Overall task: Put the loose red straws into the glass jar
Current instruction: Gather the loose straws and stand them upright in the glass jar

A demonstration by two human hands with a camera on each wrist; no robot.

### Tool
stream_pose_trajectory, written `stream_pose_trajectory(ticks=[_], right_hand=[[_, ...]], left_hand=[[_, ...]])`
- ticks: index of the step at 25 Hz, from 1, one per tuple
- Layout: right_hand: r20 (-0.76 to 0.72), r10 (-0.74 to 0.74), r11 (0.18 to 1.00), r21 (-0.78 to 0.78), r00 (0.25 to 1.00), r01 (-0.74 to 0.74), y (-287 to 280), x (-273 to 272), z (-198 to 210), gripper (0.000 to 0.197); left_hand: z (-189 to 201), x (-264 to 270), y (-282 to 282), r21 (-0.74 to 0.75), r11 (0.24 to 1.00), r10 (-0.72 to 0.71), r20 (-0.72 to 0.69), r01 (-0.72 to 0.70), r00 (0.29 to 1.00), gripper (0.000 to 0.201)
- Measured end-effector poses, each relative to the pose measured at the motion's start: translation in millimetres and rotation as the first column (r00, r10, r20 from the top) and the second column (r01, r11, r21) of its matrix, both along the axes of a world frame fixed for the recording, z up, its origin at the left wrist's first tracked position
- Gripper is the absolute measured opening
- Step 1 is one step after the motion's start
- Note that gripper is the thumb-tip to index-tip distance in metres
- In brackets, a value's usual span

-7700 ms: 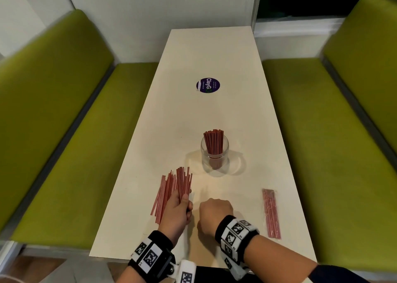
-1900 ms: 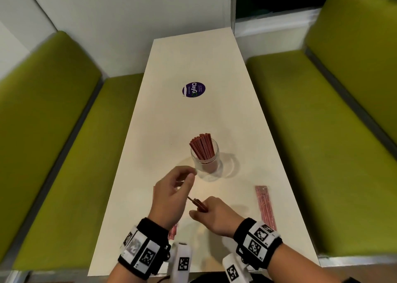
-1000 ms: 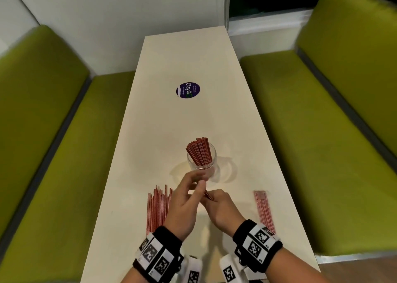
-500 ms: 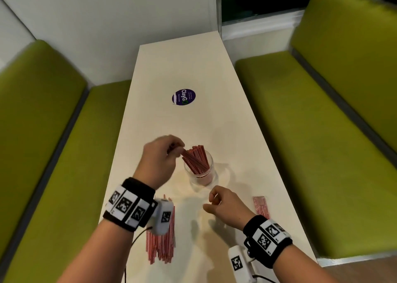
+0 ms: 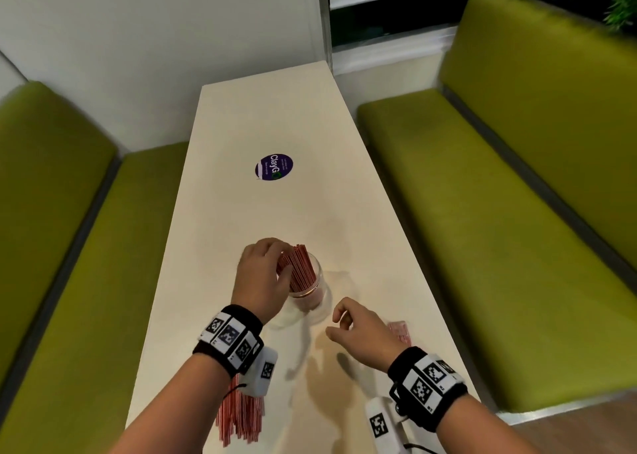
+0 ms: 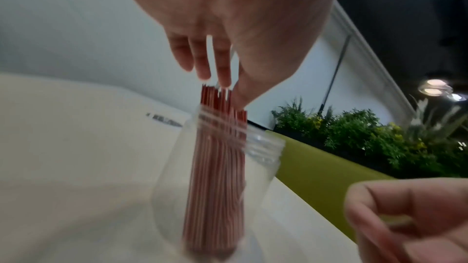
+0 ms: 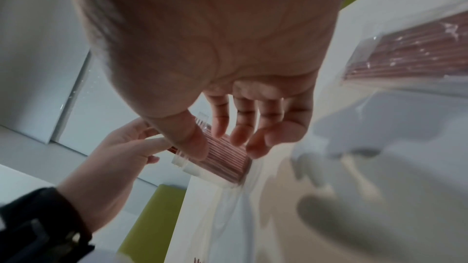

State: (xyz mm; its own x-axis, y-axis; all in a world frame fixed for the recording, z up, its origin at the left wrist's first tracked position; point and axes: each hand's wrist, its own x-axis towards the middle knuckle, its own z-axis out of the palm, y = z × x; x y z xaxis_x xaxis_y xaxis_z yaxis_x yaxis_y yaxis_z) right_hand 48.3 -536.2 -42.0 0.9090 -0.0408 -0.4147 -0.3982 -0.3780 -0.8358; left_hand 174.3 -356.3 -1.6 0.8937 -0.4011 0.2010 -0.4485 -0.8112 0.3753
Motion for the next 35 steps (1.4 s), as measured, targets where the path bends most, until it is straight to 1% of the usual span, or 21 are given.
stream_pose_trajectory(ticks=[1, 3, 4, 5, 6, 7, 9, 10, 11, 12, 14, 15, 17, 20, 23, 25, 27, 29, 31, 33, 35], right_hand=[[0.005, -0.004, 1.0, -0.01, 1.0, 0.004, -1, 0, 0, 0.015], [0.006, 0.002, 1.0, -0.007, 1.0, -0.002, 0, 2, 0, 0.013], [0.003, 0.014, 1.0, -0.005, 1.0, -0.014, 2, 3, 1, 0.012], [-0.003, 0.032, 0.999, -0.004, 0.999, -0.032, 5, 4, 1, 0.011], [-0.012, 0.054, 0.999, -0.001, 0.998, -0.054, 9, 5, 0, 0.011], [-0.026, 0.081, 0.997, -0.002, 0.996, -0.081, 12, 5, -2, 0.011], [-0.063, 0.148, 0.988, -0.025, 0.987, -0.15, 23, 2, -7, 0.012], [-0.089, 0.211, 0.973, -0.072, 0.973, -0.218, 31, 0, -10, 0.013], [-0.122, 0.292, 0.94, -0.147, 0.949, -0.308, 39, -2, -12, 0.016], [-0.16, 0.377, 0.883, -0.234, 0.912, -0.406, 50, -2, -13, 0.021], [-0.207, 0.487, 0.764, -0.371, 0.849, -0.529, 73, 0, -11, 0.031], [-0.208, 0.517, 0.728, -0.402, 0.83, -0.555, 86, 4, -10, 0.033], [-0.202, 0.554, 0.689, -0.432, 0.808, -0.581, 112, 12, -6, 0.032], [-0.213, 0.528, 0.688, -0.46, 0.822, -0.561, 150, 20, -9, 0.035], [-0.24, 0.493, 0.672, -0.505, 0.836, -0.542, 169, 24, -12, 0.028], [-0.259, 0.472, 0.687, -0.492, 0.843, -0.536, 171, 27, -11, 0.024], [-0.265, 0.46, 0.709, -0.465, 0.847, -0.53, 170, 27, -8, 0.02], [-0.27, 0.469, 0.725, -0.426, 0.841, -0.541, 168, 28, -9, 0.015], [-0.264, 0.463, 0.767, -0.359, 0.846, -0.531, 161, 27, -13, 0.022], [-0.248, 0.415, 0.828, -0.297, 0.875, -0.476, 151, 26, -20, 0.026], [-0.237, 0.371, 0.866, -0.262, 0.898, -0.427, 145, 24, -24, 0.026]], left_hand=[[-5, -5, 1, -0.019, 1.0, 0.02, -0.014, -0.02, 1.0, 0.039], [-15, -14, 3, 0.027, 0.999, -0.015, -0.13, 0.018, 0.991, 0.055], [-19, -15, 5, 0.036, 0.998, -0.044, -0.183, 0.052, 0.982, 0.06], [-21, -16, 7, -0.005, 0.998, -0.059, -0.22, 0.059, 0.974, 0.062], [-18, -16, 11, -0.097, 0.995, -0.044, -0.244, 0.021, 0.969, 0.062], [-13, -18, 17, -0.215, 0.975, 0.002, -0.265, -0.061, 0.964, 0.06], [-1, -28, 33, -0.419, 0.869, 0.127, -0.326, -0.264, 0.937, 0.048], [2, -37, 43, -0.476, 0.806, 0.18, -0.369, -0.352, 0.912, 0.037], [2, -47, 55, -0.493, 0.76, 0.224, -0.412, -0.423, 0.883, 0.024], [-2, -58, 68, -0.486, 0.726, 0.266, -0.455, -0.487, 0.85, 0.016], [-19, -80, 97, -0.438, 0.676, 0.326, -0.544, -0.593, 0.773, 0.013], [-29, -91, 111, -0.4, 0.668, 0.357, -0.568, -0.627, 0.742, 0.012], [-45, -109, 131, -0.296, 0.697, 0.417, -0.574, -0.653, 0.705, 0.008], [-61, -128, 139, -0.166, 0.758, 0.45, -0.567, -0.631, 0.69, 0.007], [-72, -138, 139, -0.089, 0.831, 0.443, -0.492, -0.549, 0.75, 0.02], [-73, -140, 137, -0.073, 0.847, 0.444, -0.451, -0.527, 0.774, 0.027], [-74, -144, 135, -0.078, 0.84, 0.457, -0.433, -0.537, 0.777, 0.026], [-72, -148, 134, -0.138, 0.801, 0.473, -0.449, -0.582, 0.758, 0.02], [-70, -151, 136, -0.233, 0.737, 0.48, -0.479, -0.634, 0.735, 0.014], [-67, -151, 137, -0.27, 0.699, 0.49, -0.493, -0.662, 0.719, 0.009], [-68, -152, 136, -0.248, 0.72, 0.475, -0.504, -0.648, 0.721, 0.009]])
